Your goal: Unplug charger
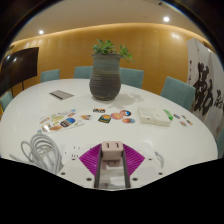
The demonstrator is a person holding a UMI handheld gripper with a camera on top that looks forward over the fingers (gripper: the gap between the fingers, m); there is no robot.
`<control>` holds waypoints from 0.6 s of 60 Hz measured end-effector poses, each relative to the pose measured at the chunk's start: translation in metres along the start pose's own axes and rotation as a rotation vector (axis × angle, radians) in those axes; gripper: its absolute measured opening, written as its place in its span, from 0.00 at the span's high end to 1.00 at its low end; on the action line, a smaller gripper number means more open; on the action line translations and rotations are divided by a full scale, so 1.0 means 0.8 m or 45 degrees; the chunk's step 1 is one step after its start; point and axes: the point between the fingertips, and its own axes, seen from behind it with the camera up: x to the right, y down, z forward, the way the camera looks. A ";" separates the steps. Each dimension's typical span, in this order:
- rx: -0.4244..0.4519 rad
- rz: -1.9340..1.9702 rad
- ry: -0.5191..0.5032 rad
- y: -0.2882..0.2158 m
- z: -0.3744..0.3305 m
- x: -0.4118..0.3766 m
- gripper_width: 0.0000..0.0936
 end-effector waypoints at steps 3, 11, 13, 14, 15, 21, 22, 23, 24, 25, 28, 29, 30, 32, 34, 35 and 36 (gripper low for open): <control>0.001 -0.037 0.012 -0.001 0.000 0.001 0.62; 0.009 -0.024 0.020 0.001 0.001 -0.001 0.69; 0.008 -0.027 0.024 0.001 0.001 0.000 0.72; 0.005 -0.026 0.025 0.000 0.001 0.000 0.74; 0.000 -0.019 0.024 0.000 0.001 0.000 0.76; -0.021 0.032 0.014 -0.004 -0.002 0.001 0.80; -0.025 0.034 0.014 -0.005 -0.003 0.002 0.80; -0.024 0.047 0.014 -0.006 -0.004 0.002 0.80; 0.020 0.064 0.018 -0.020 -0.010 0.003 0.80; 0.077 0.075 0.021 -0.040 -0.017 0.004 0.80; 0.261 0.066 0.029 -0.112 -0.045 0.007 0.81; 0.304 0.066 0.020 -0.135 -0.054 0.006 0.81; 0.338 0.069 0.007 -0.155 -0.062 0.005 0.81; 0.401 0.071 -0.018 -0.196 -0.081 0.005 0.80; 0.468 0.079 -0.026 -0.240 -0.102 0.017 0.81; 0.498 0.082 -0.025 -0.256 -0.112 0.023 0.80; 0.520 0.083 -0.028 -0.268 -0.120 0.029 0.80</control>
